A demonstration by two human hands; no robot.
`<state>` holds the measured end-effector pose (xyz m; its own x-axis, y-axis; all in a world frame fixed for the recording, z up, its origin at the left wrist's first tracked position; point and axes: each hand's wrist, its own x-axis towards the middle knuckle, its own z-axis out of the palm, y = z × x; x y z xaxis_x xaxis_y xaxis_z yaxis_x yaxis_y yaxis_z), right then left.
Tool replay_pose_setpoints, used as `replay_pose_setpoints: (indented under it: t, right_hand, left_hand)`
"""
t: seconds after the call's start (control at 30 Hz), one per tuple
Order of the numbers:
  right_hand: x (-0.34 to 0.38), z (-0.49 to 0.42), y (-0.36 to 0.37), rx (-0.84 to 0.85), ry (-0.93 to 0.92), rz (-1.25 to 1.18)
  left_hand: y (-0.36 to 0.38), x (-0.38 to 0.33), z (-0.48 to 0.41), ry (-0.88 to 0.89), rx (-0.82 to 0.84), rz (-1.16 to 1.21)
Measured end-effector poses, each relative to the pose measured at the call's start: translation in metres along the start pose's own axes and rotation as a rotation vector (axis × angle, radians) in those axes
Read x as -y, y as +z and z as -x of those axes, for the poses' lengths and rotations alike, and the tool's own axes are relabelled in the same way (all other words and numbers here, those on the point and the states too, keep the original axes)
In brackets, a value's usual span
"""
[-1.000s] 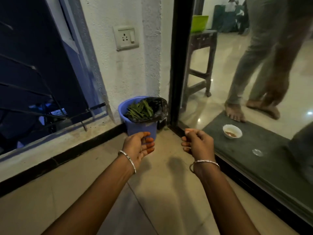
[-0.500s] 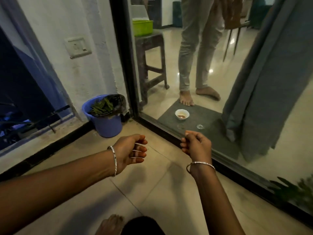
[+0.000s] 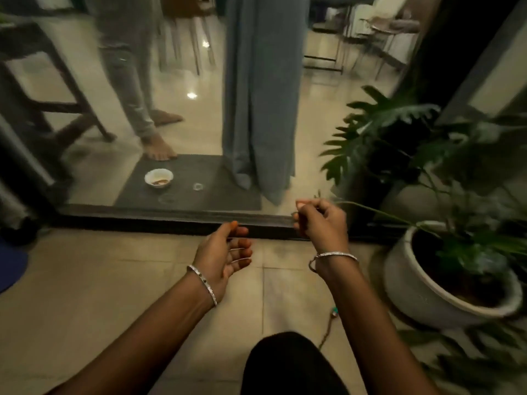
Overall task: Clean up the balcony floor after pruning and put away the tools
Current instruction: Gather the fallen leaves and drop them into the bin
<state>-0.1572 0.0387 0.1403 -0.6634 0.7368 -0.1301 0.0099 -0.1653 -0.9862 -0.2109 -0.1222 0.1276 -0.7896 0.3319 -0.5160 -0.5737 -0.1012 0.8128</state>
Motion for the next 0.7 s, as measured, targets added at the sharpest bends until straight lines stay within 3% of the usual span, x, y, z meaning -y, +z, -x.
replay_pose_setpoints:
  t: [0.23, 0.37, 0.53, 0.7]
  right_hand:
    - [-0.007, 0.033, -0.113, -0.205, -0.029, 0.324]
    - [-0.009, 0.051, -0.165, -0.293, 0.017, 0.367]
    - [-0.009, 0.085, -0.236, -0.388, 0.084, 0.360]
    - [-0.028, 0.142, -0.306, -0.470, 0.172, 0.487]
  left_hand:
    - [0.087, 0.065, -0.015, -0.132, 0.208, -0.207]
    - [0.129, 0.104, -0.004, -0.195, 0.296, -0.255]
    - [0.171, 0.153, 0.018, -0.412, 0.403, -0.278]
    - [0.220, 0.206, 0.044, -0.430, 0.573, -0.365]
